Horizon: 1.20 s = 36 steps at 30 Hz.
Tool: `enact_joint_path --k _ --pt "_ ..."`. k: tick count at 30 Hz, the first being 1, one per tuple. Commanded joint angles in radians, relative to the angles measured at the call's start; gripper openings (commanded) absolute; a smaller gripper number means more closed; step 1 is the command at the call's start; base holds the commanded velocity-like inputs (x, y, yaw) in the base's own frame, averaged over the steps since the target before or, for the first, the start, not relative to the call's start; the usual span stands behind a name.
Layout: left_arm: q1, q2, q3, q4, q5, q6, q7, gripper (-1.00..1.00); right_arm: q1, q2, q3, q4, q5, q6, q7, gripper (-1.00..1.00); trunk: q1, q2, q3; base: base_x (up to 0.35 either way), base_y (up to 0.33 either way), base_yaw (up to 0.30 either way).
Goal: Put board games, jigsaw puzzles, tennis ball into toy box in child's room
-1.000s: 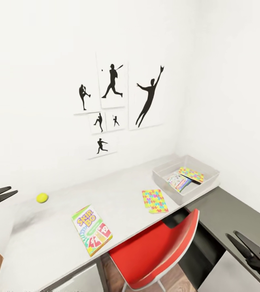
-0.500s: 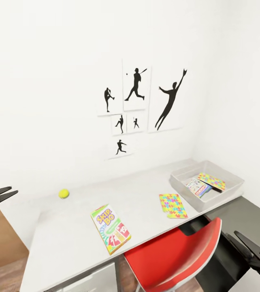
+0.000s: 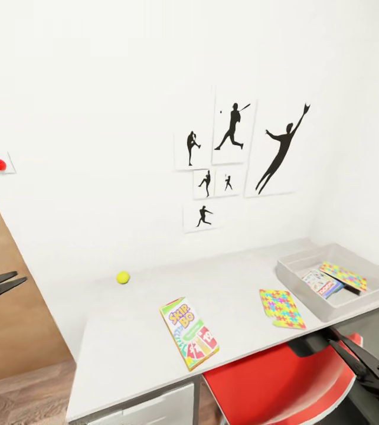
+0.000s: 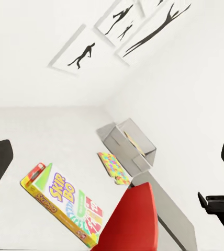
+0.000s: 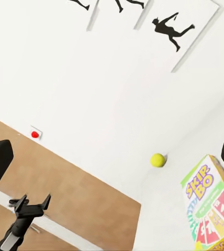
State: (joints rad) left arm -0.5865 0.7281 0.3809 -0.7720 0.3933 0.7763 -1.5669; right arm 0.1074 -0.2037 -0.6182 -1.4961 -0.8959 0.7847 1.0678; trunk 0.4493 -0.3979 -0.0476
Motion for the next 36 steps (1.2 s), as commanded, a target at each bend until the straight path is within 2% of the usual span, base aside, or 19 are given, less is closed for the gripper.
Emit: enact_joint_path --k 1,14,26,36 --pt "-0.001 0.0 0.0 0.0 -0.001 0.01 -0.004 1.0 0.0 0.0 0.0 0.0 -0.005 0.006 -0.001 1.0 0.001 -0.002 -0.002 0.0 0.066 0.093" --pt "-0.001 0.0 0.0 0.0 -0.001 0.01 -0.004 1.0 0.0 0.005 0.003 0.0 -0.004 0.003 -0.002 1.0 0.001 -0.002 -0.001 0.0 0.093 0.026" --pt "-0.001 -0.001 0.0 0.0 -0.001 0.009 -0.004 1.0 -0.003 0.005 0.004 0.003 0.021 0.005 -0.003 1.0 0.001 -0.002 -0.001 0.0 0.041 0.001" --pt "-0.001 0.0 0.0 0.0 -0.001 0.009 -0.004 1.0 -0.003 0.011 0.003 -0.003 0.024 0.004 -0.004 1.0 0.001 -0.002 -0.001 0.0 0.128 0.001"
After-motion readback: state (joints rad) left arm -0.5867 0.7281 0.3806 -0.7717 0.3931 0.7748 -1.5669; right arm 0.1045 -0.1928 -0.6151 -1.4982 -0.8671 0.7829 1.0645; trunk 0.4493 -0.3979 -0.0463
